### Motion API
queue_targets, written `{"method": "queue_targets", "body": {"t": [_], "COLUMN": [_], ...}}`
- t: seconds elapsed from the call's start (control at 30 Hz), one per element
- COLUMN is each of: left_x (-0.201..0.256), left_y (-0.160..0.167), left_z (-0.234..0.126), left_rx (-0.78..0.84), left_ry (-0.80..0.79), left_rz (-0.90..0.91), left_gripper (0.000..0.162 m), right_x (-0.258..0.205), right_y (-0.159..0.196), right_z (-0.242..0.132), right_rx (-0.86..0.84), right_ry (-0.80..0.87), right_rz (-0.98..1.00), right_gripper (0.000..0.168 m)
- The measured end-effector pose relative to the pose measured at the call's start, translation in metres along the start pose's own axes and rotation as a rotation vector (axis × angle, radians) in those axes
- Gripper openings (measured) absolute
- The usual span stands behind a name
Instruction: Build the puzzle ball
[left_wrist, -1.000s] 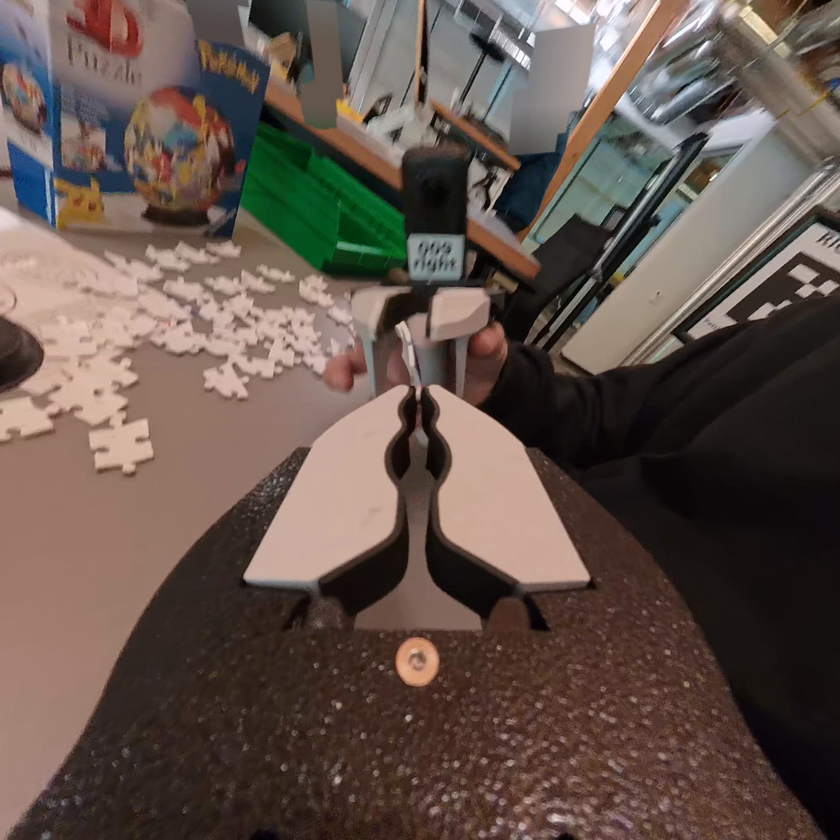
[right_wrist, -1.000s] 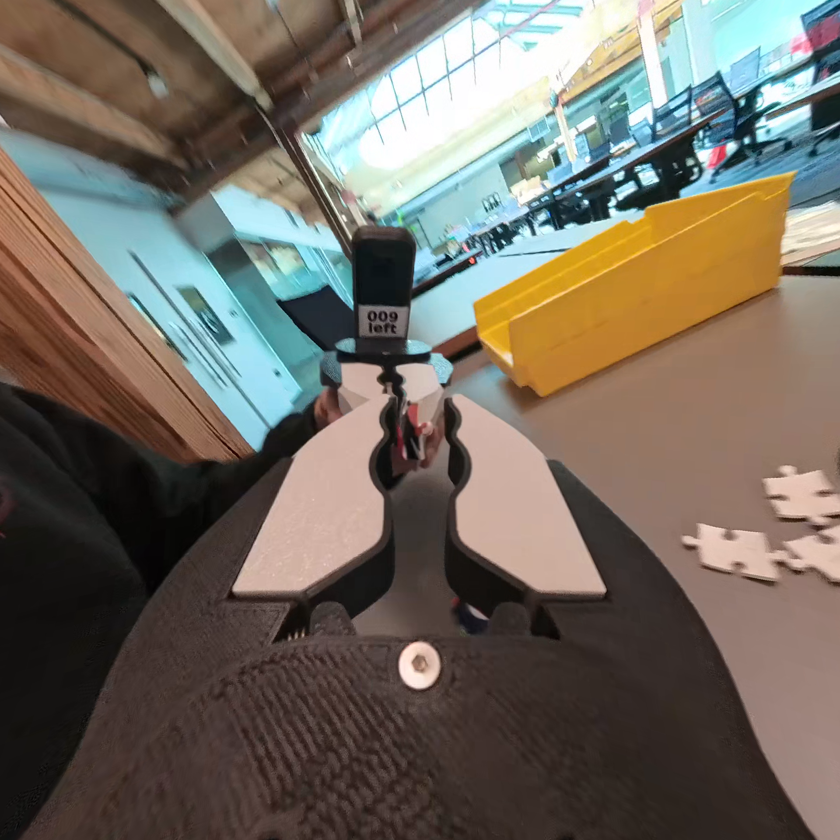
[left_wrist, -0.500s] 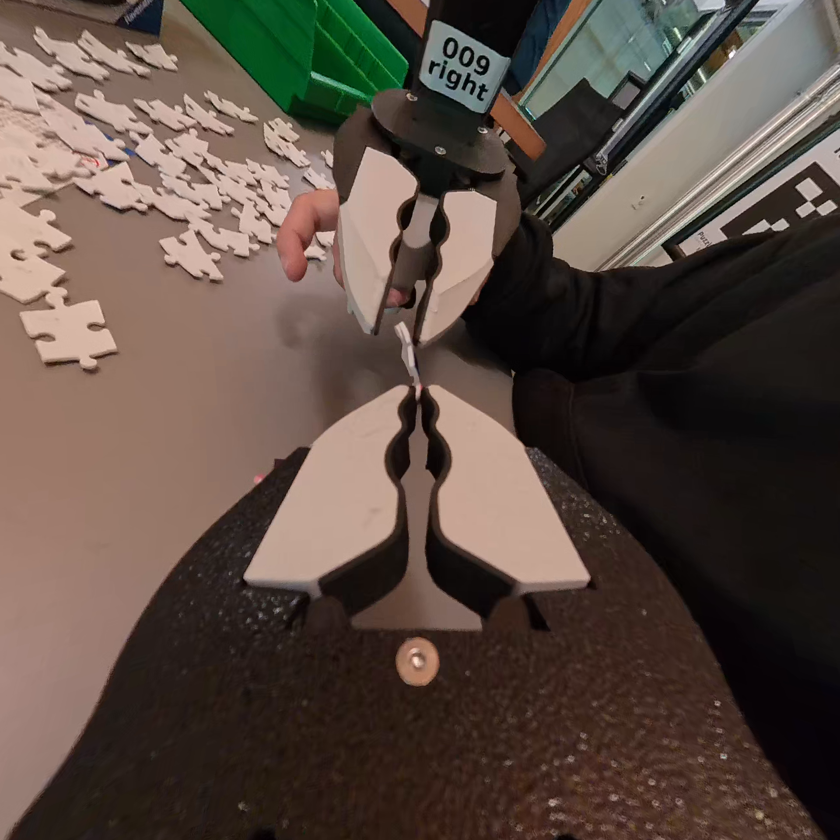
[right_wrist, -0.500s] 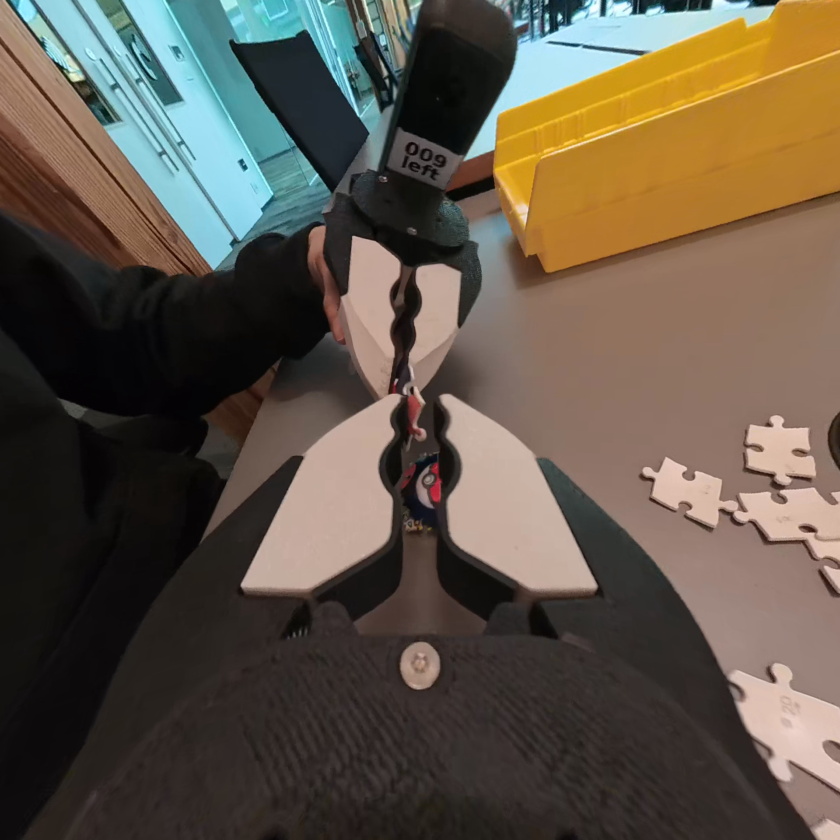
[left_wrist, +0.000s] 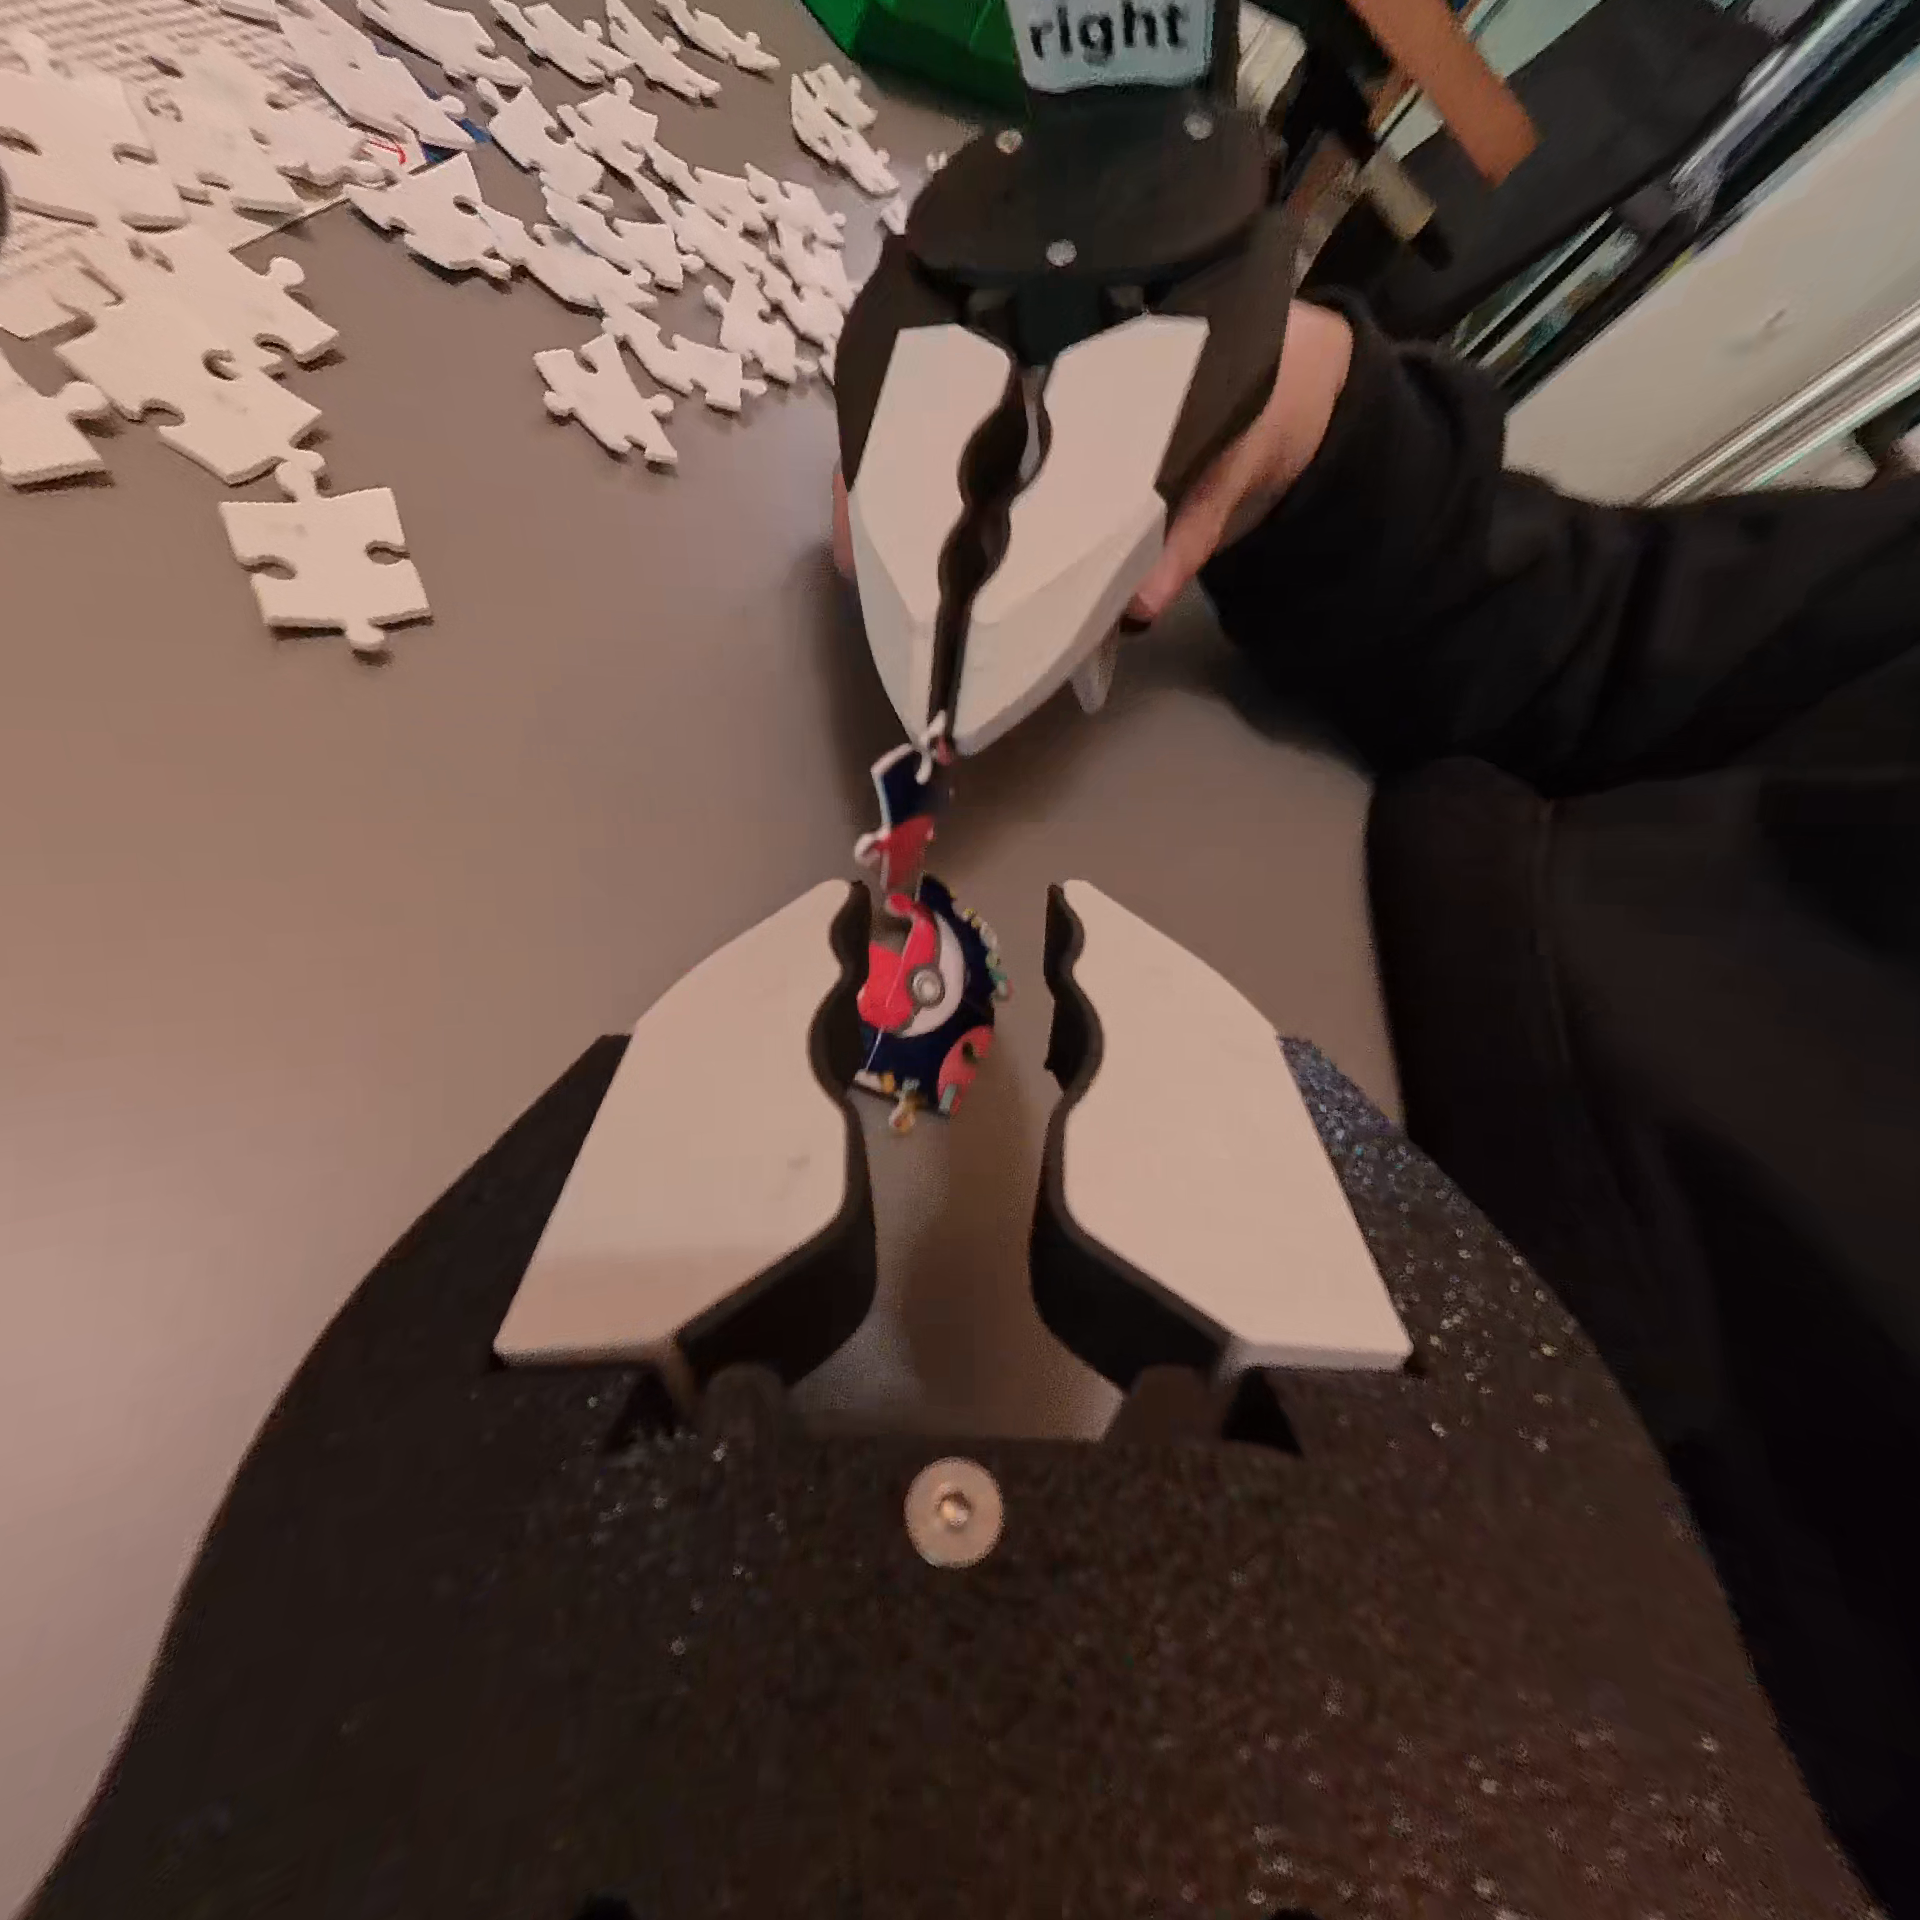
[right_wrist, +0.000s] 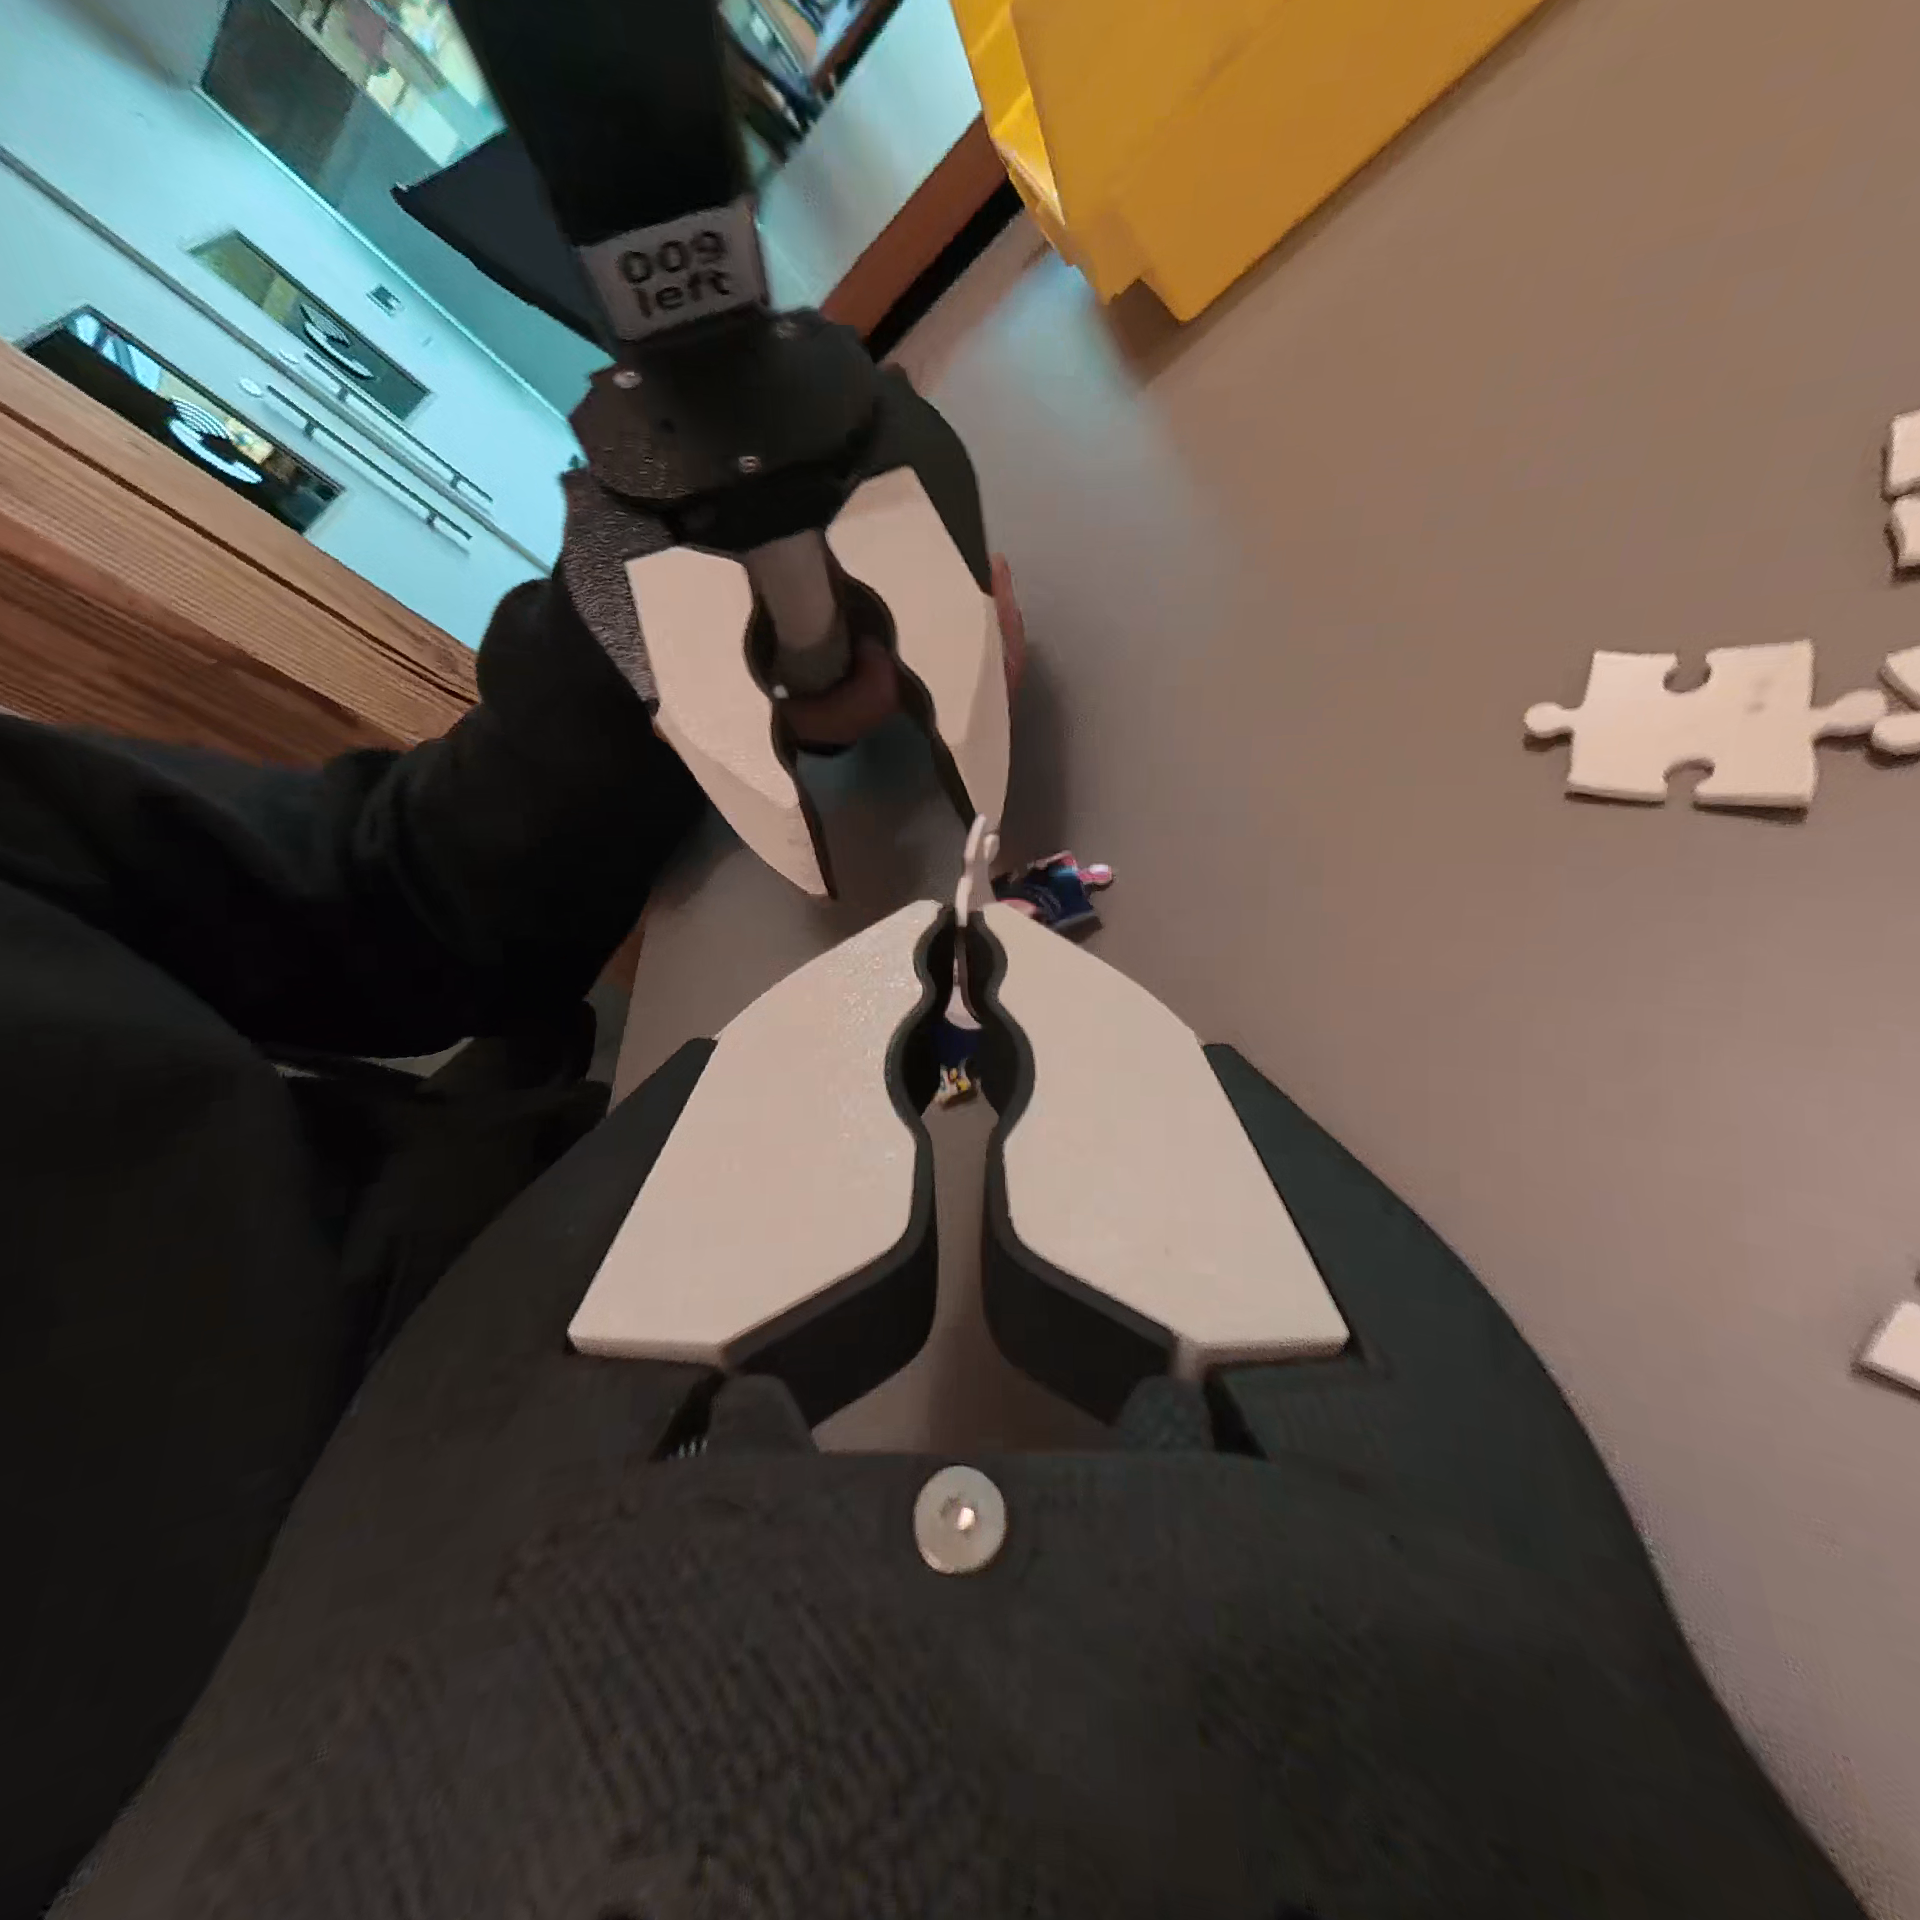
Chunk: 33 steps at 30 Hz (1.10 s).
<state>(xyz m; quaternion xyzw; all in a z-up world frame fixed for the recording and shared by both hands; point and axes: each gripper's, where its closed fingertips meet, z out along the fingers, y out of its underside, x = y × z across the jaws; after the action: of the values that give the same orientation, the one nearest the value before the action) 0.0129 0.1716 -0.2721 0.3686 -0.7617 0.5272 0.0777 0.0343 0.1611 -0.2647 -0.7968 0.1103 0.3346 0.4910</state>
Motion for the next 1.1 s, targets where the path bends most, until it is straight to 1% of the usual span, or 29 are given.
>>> {"method": "queue_targets", "body": {"t": [0.07, 0.17, 0.2, 0.27, 0.33, 0.43, 0.53, 0.6, 0.73, 0.9, 1.1], "left_x": [-0.003, -0.008, -0.009, -0.012, -0.008, 0.001, -0.001, -0.002, -0.002, -0.006, -0.005], "left_y": [0.008, 0.019, 0.022, 0.031, 0.039, 0.047, 0.044, 0.041, 0.036, 0.031, 0.028], "left_z": [-0.005, -0.013, -0.015, -0.019, -0.021, -0.020, -0.018, -0.014, -0.007, -0.001, 0.004], "left_rx": [-0.028, -0.074, -0.088, -0.123, -0.151, -0.170, -0.156, -0.149, -0.137, -0.107, -0.106], "left_ry": [-0.082, -0.202, -0.229, -0.283, -0.275, -0.248, -0.266, -0.257, -0.260, -0.248, -0.244], "left_rz": [0.078, 0.138, 0.133, 0.064, -0.019, -0.099, -0.146, -0.173, -0.192, -0.251, -0.264], "left_gripper": [0.033, 0.044, 0.049, 0.054, 0.059, 0.057, 0.055, 0.056, 0.055, 0.046, 0.045], "right_x": [-0.002, -0.007, -0.006, -0.003, -0.006, -0.004, 0.005, 0.001, -0.016, -0.001, 0.002], "right_y": [0.003, 0.003, 0.004, 0.006, 0.010, 0.012, 0.015, 0.016, 0.021, 0.029, 0.031], "right_z": [0.000, 0.000, -0.001, -0.001, -0.001, -0.005, -0.009, -0.011, -0.014, -0.016, -0.013], "right_rx": [-0.021, -0.033, -0.044, -0.060, -0.083, -0.108, -0.136, -0.134, -0.107, -0.115, -0.116], "right_ry": [-0.022, -0.076, -0.076, -0.062, -0.081, -0.041, 0.036, 0.037, -0.012, 0.087, 0.096], "right_rz": [0.006, 0.027, 0.024, 0.017, 0.038, 0.035, 0.040, 0.047, 0.052, 0.053, 0.066], "right_gripper": [0.002, 0.002, 0.002, 0.002, 0.002, 0.002, 0.002, 0.002, 0.002, 0.002, 0.002]}}
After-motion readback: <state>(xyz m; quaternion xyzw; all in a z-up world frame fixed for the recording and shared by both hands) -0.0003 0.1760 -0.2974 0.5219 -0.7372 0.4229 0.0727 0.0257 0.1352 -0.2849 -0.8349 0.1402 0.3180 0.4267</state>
